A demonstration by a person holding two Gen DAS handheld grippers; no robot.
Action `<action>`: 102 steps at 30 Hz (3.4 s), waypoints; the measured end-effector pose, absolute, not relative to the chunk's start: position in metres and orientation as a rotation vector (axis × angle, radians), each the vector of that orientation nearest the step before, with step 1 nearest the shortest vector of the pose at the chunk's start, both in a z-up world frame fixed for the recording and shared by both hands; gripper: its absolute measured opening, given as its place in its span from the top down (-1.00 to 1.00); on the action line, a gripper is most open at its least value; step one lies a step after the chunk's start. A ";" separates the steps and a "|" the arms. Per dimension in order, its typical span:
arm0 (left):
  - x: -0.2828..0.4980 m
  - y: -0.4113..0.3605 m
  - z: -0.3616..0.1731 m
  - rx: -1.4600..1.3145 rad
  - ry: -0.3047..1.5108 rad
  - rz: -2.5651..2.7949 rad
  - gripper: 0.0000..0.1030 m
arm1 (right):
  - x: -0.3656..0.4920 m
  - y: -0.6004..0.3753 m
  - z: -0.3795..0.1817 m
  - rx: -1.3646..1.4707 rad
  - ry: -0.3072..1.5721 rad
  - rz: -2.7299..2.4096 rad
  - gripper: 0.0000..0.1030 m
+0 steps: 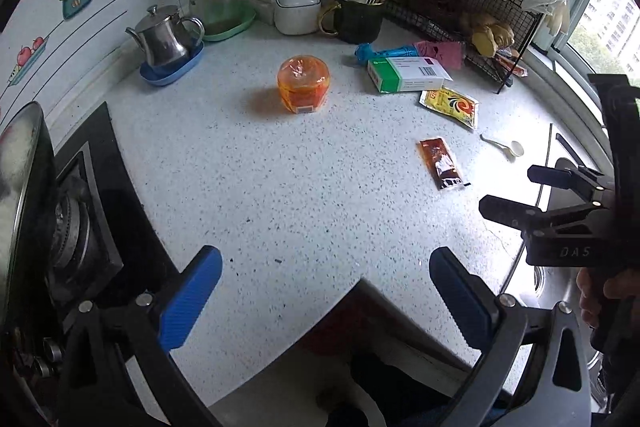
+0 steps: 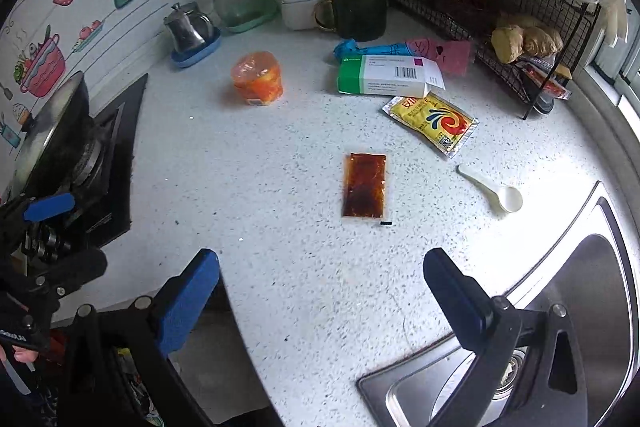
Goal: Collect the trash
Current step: 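Reach the right tool to the brown sauce packet and grasp it, then grasp the orange round container with the left tool while the right holds the packet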
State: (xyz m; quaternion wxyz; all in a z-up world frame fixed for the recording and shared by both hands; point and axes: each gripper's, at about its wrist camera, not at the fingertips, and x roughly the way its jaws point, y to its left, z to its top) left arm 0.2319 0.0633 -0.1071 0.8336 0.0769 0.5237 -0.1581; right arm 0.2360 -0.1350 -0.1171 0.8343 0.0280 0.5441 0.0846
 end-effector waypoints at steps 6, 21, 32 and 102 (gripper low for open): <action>0.262 0.050 -0.124 0.176 1.155 -0.324 -1.00 | 0.280 -0.152 -0.157 0.094 1.234 0.174 -0.89; 0.272 0.054 -0.151 0.179 1.213 -0.246 -1.00 | 0.294 -0.133 -0.176 -0.149 1.266 0.231 0.07; 0.274 0.050 -0.139 0.190 1.183 -0.255 -1.00 | 0.279 -0.148 -0.168 -0.012 1.306 0.355 0.84; 0.136 0.180 -0.069 0.161 1.082 -0.245 -0.26 | 0.146 -0.063 -0.057 -0.033 1.092 0.464 0.86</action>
